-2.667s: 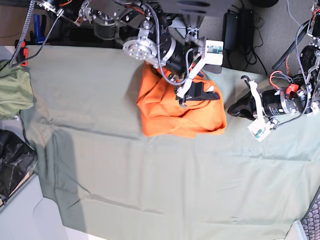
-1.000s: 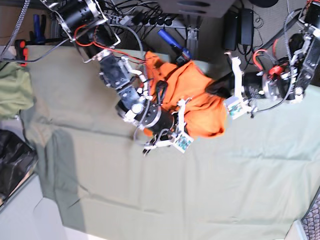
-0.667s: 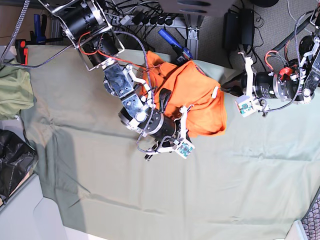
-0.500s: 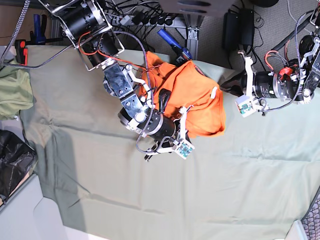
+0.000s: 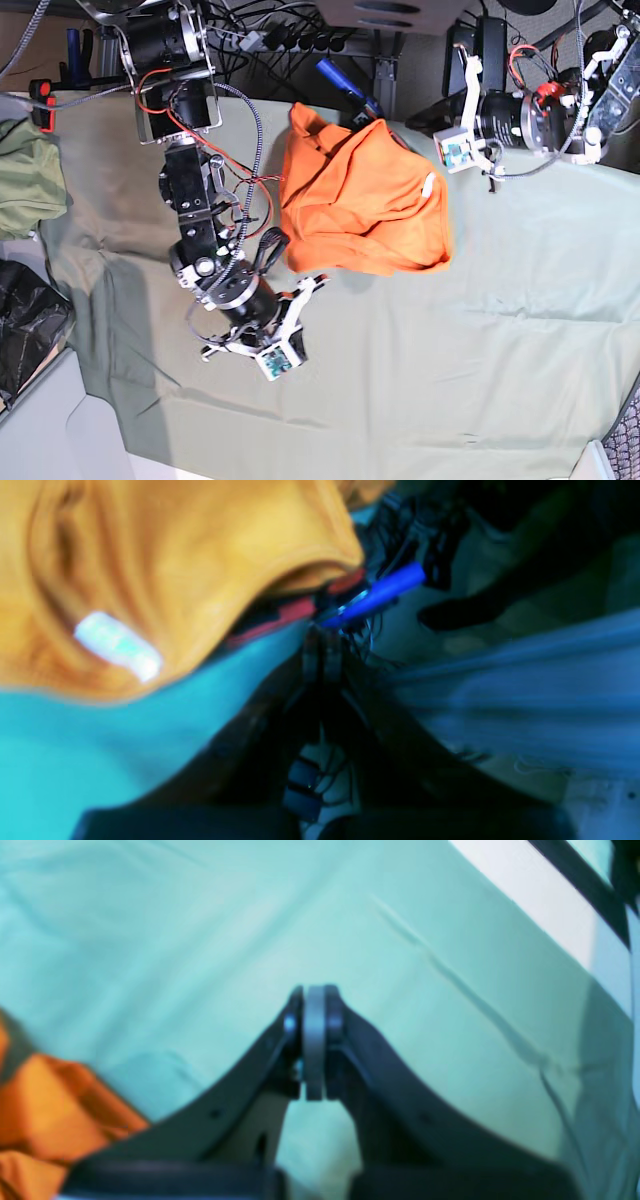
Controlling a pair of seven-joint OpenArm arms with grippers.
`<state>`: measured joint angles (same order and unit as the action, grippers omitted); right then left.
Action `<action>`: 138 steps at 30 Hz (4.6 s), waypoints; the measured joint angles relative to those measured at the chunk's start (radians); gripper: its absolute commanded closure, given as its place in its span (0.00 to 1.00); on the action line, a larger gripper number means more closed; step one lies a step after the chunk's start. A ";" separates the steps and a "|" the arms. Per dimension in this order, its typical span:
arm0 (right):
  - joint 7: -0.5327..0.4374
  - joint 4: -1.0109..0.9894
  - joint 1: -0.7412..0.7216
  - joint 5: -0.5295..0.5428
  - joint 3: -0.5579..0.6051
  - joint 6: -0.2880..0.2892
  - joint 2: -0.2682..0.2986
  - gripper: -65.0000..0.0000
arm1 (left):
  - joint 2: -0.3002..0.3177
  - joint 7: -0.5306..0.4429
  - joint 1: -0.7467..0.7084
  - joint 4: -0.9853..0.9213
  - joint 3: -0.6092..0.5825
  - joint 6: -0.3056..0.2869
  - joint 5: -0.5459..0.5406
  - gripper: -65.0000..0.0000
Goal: Fold the T-shirt properly
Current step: 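Release the bundle and pull the right gripper away from the shirt, then grasp the orange bundle's edge with the left gripper and drag it across the cloth, then hold the bundle with the left gripper while the right gripper approaches its other side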
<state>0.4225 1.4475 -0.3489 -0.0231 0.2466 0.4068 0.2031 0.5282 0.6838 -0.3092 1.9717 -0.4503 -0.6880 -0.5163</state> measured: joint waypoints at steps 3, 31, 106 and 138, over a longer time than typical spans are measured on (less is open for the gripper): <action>-0.011 -0.044 0.000 0.003 0.001 0.000 -0.002 1.00 | -0.045 -0.009 0.005 -0.031 -0.042 0.000 0.062 1.00; 0.002 -0.139 0.006 0.076 0.014 0.000 -0.001 1.00 | -0.132 0.016 0.208 -0.233 -0.067 -0.101 0.129 1.00; 0.097 -0.139 0.005 0.107 0.113 0.003 0.067 1.00 | -0.134 -0.057 0.333 -0.380 -0.109 -0.001 0.030 1.00; 0.158 0.215 0.333 0.217 0.046 0.005 0.234 1.00 | -0.027 -0.083 0.775 -0.833 0.047 -0.008 -0.130 1.00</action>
<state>0.5804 1.6627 -0.0158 0.1940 0.2928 0.4114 0.4374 0.5007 0.6006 0.4660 1.1385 -0.4034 -0.6964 -0.6460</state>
